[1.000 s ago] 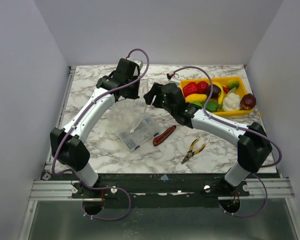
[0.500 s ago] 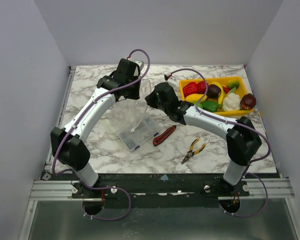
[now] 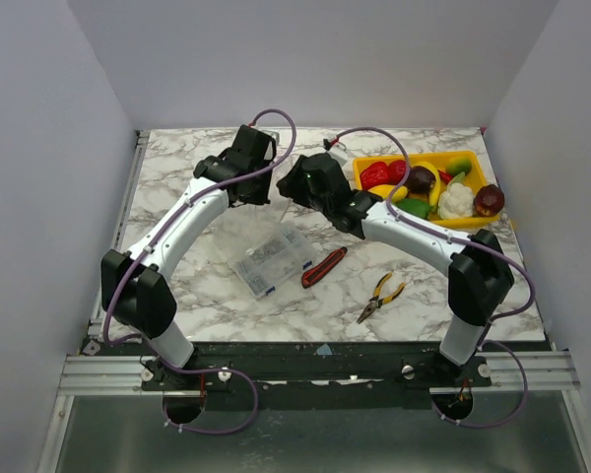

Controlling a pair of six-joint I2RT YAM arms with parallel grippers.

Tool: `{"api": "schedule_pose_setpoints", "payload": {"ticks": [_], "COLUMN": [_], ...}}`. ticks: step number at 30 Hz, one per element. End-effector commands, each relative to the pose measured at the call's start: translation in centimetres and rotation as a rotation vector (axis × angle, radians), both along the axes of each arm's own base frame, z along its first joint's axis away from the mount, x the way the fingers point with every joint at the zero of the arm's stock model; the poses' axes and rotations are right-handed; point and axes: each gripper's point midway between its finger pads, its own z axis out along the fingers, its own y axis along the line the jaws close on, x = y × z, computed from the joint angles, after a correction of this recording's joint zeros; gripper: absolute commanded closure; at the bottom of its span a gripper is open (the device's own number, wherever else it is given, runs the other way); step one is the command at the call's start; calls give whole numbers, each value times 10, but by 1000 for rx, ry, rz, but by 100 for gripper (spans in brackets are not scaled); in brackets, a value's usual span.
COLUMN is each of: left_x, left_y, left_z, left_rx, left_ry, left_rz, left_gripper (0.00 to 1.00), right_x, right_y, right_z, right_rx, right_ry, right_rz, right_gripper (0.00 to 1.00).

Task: Place the food in the zip-top bag and seal the zipper
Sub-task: Open the zipper of the food storage bag at the center of the board, then pick up the fake fruit from the bin.

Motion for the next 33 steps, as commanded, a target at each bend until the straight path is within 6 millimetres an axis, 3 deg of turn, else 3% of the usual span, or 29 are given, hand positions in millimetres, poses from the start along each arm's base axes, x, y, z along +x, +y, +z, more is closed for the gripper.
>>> {"api": "schedule_pose_setpoints", "payload": {"ticks": [1,3,6,10,14,17,20,24,30,33], "left_x": [-9,-10,-5,1,2,1,-1,-1,-4,-3], "left_y": [19,20,23,27,20,18,16,14,9,9], "left_z": [0,2,1,-9,-9,-7,-8,-8,-10,-12], "left_rx": [67,64,41,-5,-109,-146,-151,-156,-175,-174], "left_ry": [-8,-16,-30,28,84,84,91,97,114,117], "left_rz": [32,29,50,84,69,63,51,39,14,11], "left_gripper": [100,100,100,100,100,100,100,100,100,100], "right_x": [5,7,-2,-14,-9,-2,9,26,36,39], "right_y": [-14,-29,-37,-54,-100,-136,-170,-212,-245,-254], "right_z": [-15,-17,-11,17,30,27,12,-26,-79,-93], "right_rx": [-230,-349,-461,-494,-600,-677,-682,-708,-811,-849], "right_ry": [-38,-61,-97,-145,-183,-171,-91,69,217,242], "right_rz": [29,26,118,135,-21,-120,-161,-190,-196,-203], "right_gripper": [34,28,25,21,15,7,5,5,5,6]}}
